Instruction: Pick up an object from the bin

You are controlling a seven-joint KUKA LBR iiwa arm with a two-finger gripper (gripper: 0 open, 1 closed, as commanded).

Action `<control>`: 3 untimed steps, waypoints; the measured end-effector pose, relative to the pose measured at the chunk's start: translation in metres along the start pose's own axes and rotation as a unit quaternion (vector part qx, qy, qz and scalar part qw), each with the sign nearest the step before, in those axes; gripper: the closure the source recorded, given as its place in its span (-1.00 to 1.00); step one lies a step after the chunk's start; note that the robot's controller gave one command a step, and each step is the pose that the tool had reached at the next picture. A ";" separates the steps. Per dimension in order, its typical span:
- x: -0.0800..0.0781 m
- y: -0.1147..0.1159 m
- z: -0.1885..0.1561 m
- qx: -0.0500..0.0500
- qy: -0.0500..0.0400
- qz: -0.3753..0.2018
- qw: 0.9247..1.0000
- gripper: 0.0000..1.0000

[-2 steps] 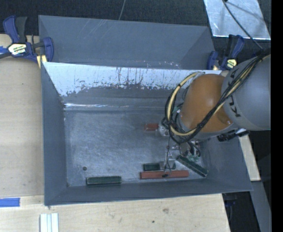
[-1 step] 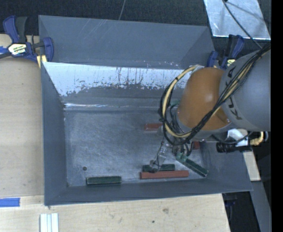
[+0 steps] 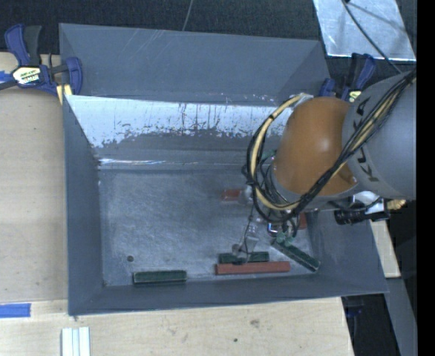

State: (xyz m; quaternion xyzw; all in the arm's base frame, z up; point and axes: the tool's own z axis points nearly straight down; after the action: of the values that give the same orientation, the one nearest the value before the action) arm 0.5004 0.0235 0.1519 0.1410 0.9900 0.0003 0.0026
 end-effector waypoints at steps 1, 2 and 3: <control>0.014 0.026 0.051 0.000 -0.002 -0.072 0.997 -1.00; 0.010 -0.014 0.061 0.000 0.003 -0.041 0.999 -1.00; 0.003 -0.043 0.041 0.001 0.001 -0.070 0.998 -1.00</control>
Offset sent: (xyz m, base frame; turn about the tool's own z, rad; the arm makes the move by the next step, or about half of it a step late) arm -0.0136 -0.0367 -0.0482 -0.0325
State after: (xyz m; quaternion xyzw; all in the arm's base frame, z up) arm 0.4854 -0.0167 0.1109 0.0712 0.9975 -0.0004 0.0013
